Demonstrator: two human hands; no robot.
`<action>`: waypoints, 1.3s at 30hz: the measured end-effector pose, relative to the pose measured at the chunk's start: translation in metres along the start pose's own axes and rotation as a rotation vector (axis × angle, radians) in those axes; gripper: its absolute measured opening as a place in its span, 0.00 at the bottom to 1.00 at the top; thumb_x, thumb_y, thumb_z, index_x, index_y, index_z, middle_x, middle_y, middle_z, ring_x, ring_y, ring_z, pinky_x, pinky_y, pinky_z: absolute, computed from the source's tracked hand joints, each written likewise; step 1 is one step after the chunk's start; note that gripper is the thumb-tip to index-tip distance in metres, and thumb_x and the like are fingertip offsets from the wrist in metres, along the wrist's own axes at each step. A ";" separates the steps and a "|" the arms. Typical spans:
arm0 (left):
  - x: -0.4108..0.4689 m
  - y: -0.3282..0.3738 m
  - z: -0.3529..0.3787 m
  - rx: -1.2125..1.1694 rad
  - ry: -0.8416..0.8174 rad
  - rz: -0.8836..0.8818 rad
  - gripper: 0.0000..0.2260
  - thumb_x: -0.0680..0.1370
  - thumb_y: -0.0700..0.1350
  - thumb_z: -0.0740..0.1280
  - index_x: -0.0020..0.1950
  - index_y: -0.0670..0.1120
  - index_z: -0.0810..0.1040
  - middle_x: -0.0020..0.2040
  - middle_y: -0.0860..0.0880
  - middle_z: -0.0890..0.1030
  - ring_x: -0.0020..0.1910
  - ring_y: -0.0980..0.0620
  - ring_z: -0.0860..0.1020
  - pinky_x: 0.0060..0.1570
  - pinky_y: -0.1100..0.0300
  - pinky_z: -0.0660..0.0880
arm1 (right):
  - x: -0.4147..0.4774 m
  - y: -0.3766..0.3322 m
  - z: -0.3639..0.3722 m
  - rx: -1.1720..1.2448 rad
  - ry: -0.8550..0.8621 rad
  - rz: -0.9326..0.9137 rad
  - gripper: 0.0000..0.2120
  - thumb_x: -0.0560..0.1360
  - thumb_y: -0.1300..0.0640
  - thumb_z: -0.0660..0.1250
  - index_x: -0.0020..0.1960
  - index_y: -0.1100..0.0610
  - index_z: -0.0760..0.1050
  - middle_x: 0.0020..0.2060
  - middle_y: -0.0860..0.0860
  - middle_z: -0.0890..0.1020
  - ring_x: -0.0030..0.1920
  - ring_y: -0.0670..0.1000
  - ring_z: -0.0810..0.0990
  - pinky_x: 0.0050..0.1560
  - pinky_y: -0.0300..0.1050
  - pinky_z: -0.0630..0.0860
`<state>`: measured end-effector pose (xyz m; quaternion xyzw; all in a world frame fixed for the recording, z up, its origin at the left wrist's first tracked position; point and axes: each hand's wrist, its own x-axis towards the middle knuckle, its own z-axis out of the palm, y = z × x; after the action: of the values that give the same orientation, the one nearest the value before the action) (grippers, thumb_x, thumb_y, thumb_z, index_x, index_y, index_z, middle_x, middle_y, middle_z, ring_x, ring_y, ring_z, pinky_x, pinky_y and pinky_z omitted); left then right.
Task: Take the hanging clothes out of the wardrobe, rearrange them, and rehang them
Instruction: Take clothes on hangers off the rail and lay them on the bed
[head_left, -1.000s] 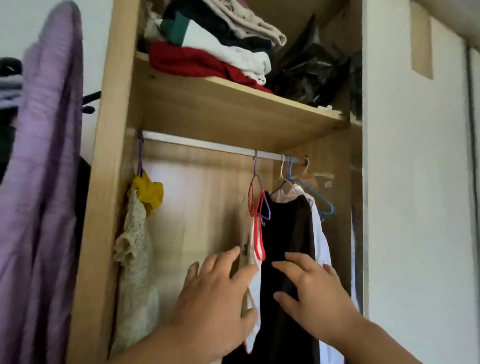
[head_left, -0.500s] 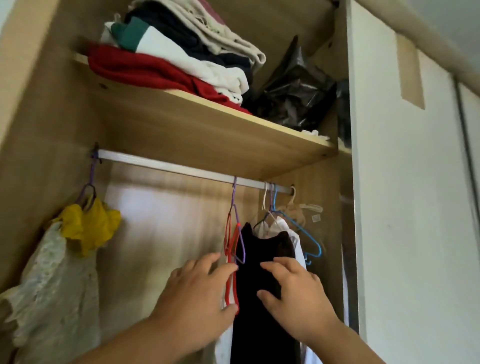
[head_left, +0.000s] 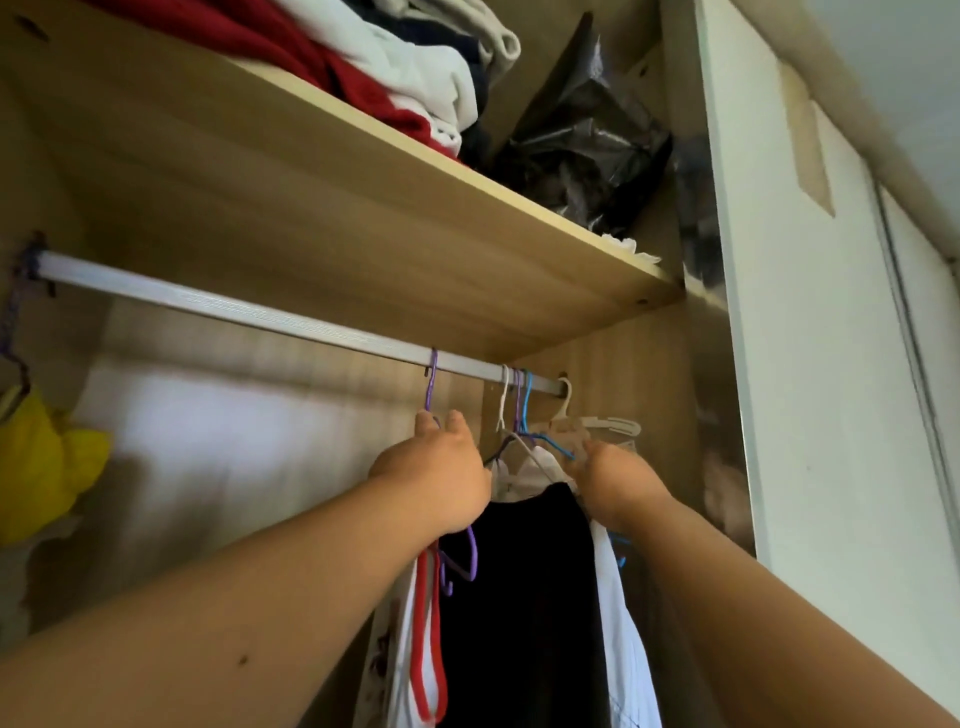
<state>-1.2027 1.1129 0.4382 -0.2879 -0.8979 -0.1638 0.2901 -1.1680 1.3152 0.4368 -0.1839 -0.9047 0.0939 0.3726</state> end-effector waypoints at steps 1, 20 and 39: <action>0.002 0.000 0.002 0.053 -0.009 -0.004 0.28 0.81 0.51 0.56 0.76 0.40 0.50 0.74 0.37 0.56 0.65 0.37 0.69 0.60 0.46 0.71 | 0.007 0.001 0.004 -0.030 -0.025 0.008 0.16 0.80 0.54 0.56 0.62 0.61 0.71 0.56 0.60 0.79 0.55 0.60 0.78 0.48 0.46 0.72; -0.002 -0.053 0.028 0.529 0.172 -0.149 0.30 0.77 0.40 0.56 0.78 0.49 0.49 0.56 0.45 0.78 0.52 0.44 0.78 0.40 0.55 0.68 | 0.037 -0.033 0.047 0.248 -0.045 -0.210 0.12 0.76 0.55 0.62 0.51 0.63 0.77 0.50 0.62 0.81 0.52 0.61 0.79 0.44 0.44 0.71; -0.074 -0.136 -0.040 0.707 0.175 -0.374 0.31 0.75 0.35 0.54 0.78 0.48 0.50 0.60 0.45 0.77 0.58 0.45 0.77 0.43 0.56 0.70 | -0.016 -0.170 0.056 0.416 -0.101 -0.495 0.08 0.76 0.55 0.60 0.42 0.58 0.72 0.37 0.54 0.73 0.39 0.55 0.70 0.38 0.40 0.64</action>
<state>-1.2198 0.9573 0.4068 0.0125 -0.9077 0.0810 0.4116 -1.2421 1.1516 0.4396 0.1269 -0.9007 0.1924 0.3682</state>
